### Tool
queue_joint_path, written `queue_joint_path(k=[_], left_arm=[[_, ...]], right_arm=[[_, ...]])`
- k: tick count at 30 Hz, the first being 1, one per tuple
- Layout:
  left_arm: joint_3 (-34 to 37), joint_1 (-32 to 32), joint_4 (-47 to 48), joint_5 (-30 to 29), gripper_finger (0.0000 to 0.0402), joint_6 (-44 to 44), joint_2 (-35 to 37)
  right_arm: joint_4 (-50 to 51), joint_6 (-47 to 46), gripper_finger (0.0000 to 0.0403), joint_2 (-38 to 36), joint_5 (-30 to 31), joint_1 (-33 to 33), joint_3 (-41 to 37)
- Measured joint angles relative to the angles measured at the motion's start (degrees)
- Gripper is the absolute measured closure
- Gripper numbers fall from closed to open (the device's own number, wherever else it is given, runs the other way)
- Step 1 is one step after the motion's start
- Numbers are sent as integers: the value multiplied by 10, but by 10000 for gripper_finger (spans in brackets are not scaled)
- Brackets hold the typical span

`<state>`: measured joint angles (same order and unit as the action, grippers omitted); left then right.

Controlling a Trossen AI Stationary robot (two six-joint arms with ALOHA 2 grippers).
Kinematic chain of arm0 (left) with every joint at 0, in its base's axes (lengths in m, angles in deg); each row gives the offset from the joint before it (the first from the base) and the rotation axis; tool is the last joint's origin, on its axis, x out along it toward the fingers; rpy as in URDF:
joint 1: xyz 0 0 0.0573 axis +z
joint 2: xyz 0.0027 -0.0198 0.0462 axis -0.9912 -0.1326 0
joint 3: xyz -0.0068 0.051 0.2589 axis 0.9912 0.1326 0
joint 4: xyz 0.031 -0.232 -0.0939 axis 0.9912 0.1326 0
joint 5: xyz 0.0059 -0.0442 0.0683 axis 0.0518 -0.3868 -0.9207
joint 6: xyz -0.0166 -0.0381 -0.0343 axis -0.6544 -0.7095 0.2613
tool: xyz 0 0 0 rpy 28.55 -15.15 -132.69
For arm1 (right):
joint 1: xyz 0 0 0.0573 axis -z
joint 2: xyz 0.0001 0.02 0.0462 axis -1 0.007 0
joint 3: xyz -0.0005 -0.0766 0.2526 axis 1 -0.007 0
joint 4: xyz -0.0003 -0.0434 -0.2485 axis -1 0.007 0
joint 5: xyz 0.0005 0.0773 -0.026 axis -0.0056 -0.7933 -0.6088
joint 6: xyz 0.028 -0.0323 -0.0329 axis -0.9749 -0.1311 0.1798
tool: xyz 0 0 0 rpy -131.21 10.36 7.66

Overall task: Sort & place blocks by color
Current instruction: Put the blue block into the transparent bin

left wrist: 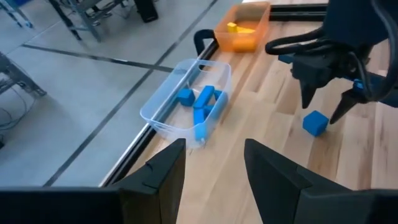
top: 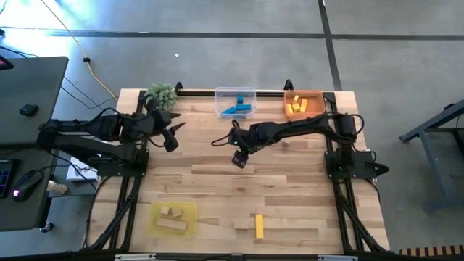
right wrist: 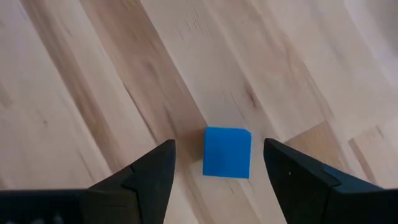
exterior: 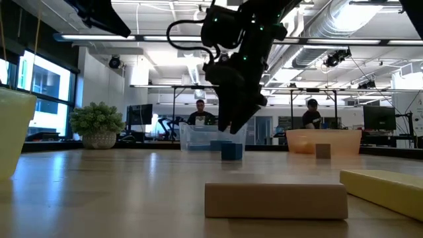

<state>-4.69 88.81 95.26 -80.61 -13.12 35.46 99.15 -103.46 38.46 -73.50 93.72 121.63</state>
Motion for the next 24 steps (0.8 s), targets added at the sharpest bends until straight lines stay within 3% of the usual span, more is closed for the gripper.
queue_joint_path(k=[7,15,24], left_arm=[[0,37,0,50,248,3,0],[0,69,0,60,248,43,0],[0,100,-2,101,248,53,-7]], right_arm=[[-1,-14,169,28,11,0,0],[0,-42,174,45,23,1,0],[-3,-52,285,49,20,12,1]])
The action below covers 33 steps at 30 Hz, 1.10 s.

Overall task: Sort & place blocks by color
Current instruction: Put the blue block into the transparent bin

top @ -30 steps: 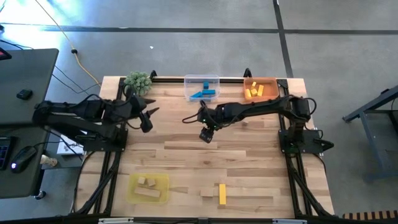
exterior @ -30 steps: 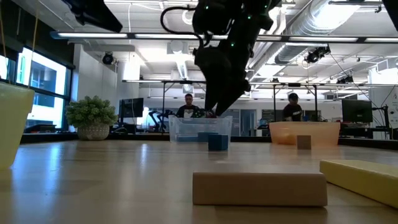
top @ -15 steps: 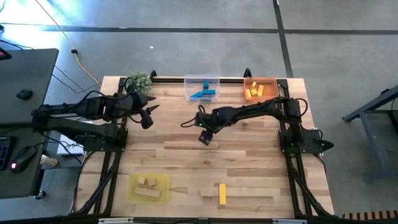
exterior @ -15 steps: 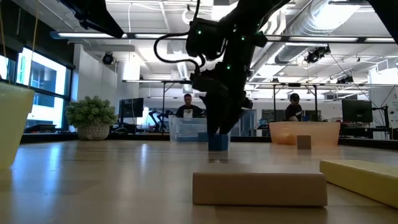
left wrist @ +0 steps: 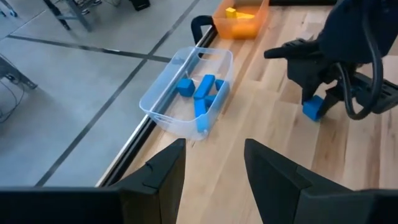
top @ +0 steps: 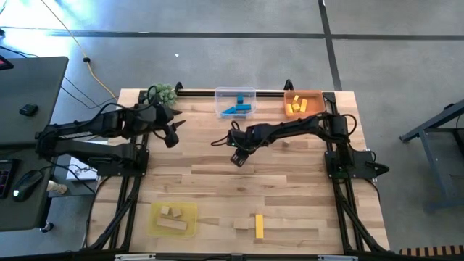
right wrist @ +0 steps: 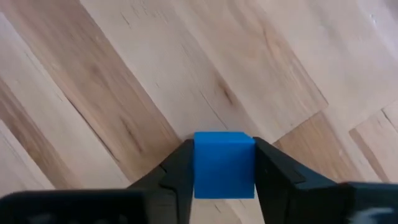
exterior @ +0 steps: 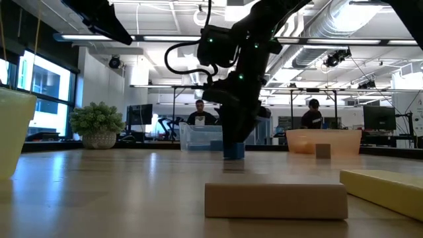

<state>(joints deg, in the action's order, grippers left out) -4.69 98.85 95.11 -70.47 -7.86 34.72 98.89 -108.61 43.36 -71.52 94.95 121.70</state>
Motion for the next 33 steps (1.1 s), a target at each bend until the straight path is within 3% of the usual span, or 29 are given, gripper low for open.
queue_joint_path(k=[8,26,33], left_arm=[[0,21,-5,27,248,0,-19],[0,64,-4,30,248,-106,-91],[0,65,-4,33,248,-147,-101]], right_arm=[[-7,11,300,4,-24,14,16],[23,292,300,3,-26,137,216],[6,349,300,3,-30,201,226]])
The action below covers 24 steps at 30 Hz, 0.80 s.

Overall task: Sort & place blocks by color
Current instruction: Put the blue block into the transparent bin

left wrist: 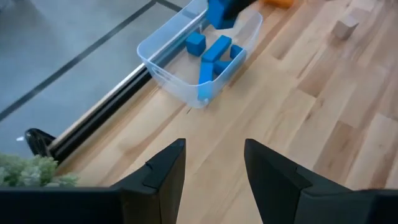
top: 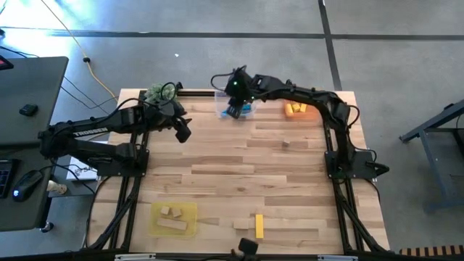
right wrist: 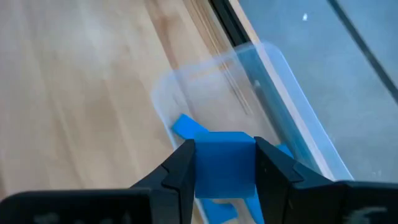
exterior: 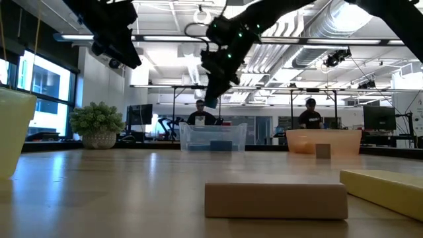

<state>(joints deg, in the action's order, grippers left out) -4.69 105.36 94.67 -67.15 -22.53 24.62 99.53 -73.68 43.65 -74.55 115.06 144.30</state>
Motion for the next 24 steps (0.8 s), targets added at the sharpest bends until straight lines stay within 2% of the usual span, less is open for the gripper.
queue_joint_path(k=[9,18,24], left_arm=[[0,0,-26,8,248,-50,0],[0,0,-63,10,248,-50,0],[0,0,-131,73,248,-33,0]], right_arm=[[-14,19,300,2,-58,50,-71],[-15,20,300,2,-43,61,-111],[-19,21,300,3,-25,64,-121]])
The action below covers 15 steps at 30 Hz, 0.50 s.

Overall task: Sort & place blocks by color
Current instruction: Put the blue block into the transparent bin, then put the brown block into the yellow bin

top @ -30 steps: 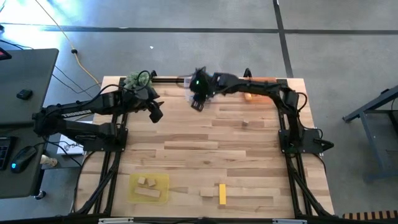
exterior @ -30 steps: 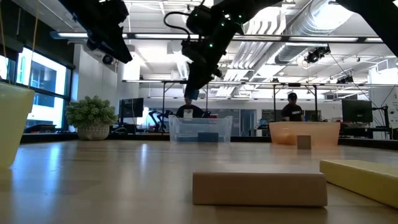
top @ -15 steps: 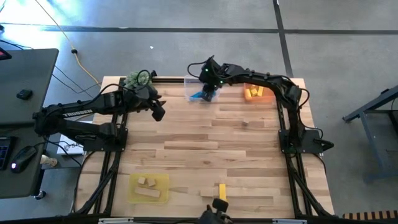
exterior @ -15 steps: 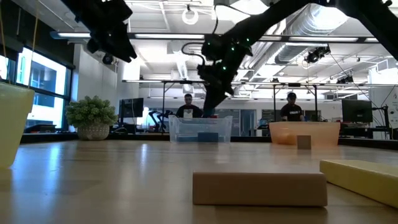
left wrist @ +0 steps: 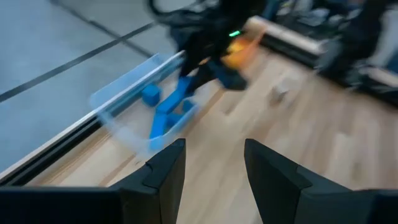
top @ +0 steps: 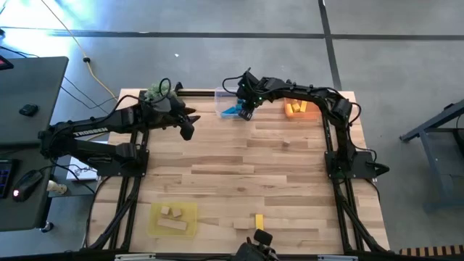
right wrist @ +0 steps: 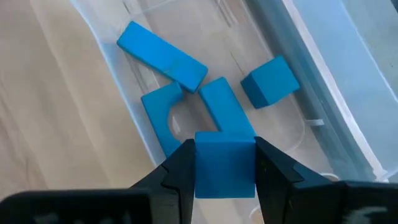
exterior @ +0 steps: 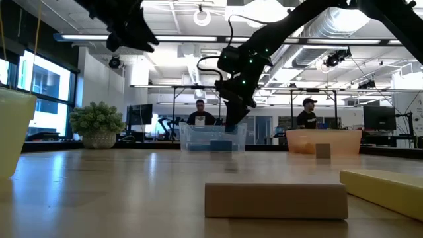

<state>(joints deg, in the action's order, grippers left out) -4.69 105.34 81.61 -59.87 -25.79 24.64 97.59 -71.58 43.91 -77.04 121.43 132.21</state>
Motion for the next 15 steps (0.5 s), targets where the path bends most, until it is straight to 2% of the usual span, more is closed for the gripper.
queue_joint_path(k=[4,9,15], left_arm=[[0,0,-24,29,248,-2,0],[0,0,-20,31,248,-16,0],[0,-1,-19,31,247,0,0]], right_arm=[[-2,1,268,0,0,0,0],[-3,1,218,0,0,0,0],[16,-3,210,0,0,0,26]])
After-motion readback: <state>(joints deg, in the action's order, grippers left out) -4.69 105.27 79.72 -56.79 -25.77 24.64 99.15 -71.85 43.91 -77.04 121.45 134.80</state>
